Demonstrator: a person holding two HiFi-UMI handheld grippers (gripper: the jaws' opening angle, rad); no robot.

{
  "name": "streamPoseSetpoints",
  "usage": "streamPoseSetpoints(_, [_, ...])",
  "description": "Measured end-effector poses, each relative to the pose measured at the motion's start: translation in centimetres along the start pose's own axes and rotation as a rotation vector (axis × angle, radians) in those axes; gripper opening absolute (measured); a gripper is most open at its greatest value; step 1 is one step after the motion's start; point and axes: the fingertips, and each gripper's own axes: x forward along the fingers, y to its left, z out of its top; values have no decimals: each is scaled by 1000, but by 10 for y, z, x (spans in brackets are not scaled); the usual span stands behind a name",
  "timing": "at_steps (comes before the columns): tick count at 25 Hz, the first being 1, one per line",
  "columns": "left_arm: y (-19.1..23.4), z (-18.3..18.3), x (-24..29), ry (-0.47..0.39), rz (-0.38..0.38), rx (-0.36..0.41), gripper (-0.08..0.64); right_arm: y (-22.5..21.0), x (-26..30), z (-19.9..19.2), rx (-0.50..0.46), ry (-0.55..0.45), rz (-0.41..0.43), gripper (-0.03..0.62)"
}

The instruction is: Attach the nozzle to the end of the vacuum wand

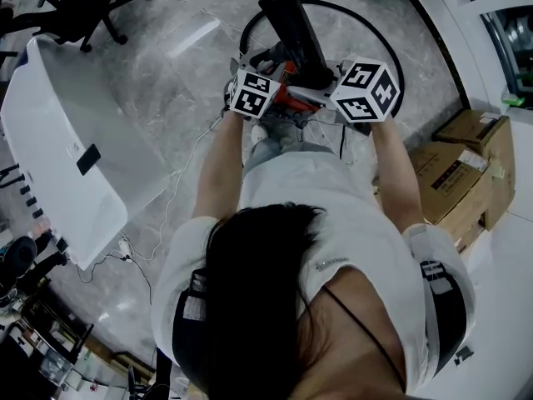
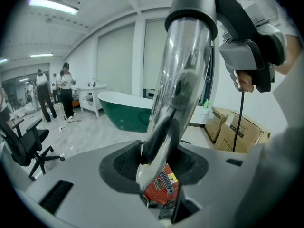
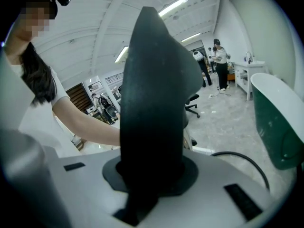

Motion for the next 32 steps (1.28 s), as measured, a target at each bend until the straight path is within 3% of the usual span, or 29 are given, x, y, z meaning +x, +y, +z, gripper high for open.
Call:
streamPoseSetpoints(6, [-2, -2, 1, 7, -8, 4, 161, 0, -1, -1, 34, -54, 25, 71])
streamPoseSetpoints(13, [-4, 0, 2, 14, -19, 19, 161, -1, -2, -6, 12, -33, 24, 71])
streamPoseSetpoints(21, [-6, -1, 4, 18, -27, 11, 163, -12, -5, -10, 10, -47, -28, 102])
streamPoseSetpoints(24, [-5, 0, 4, 18, -25, 10, 163, -13, -6, -11, 22, -54, -21, 177])
streamPoseSetpoints(29, [-4, 0, 4, 16, -13, 6, 164, -11, -10, -5, 38, -111, 8, 241])
streamPoseSetpoints(32, [-4, -1, 2, 17, -2, -2, 164, -15, -14, -2, 53, -160, -16, 280])
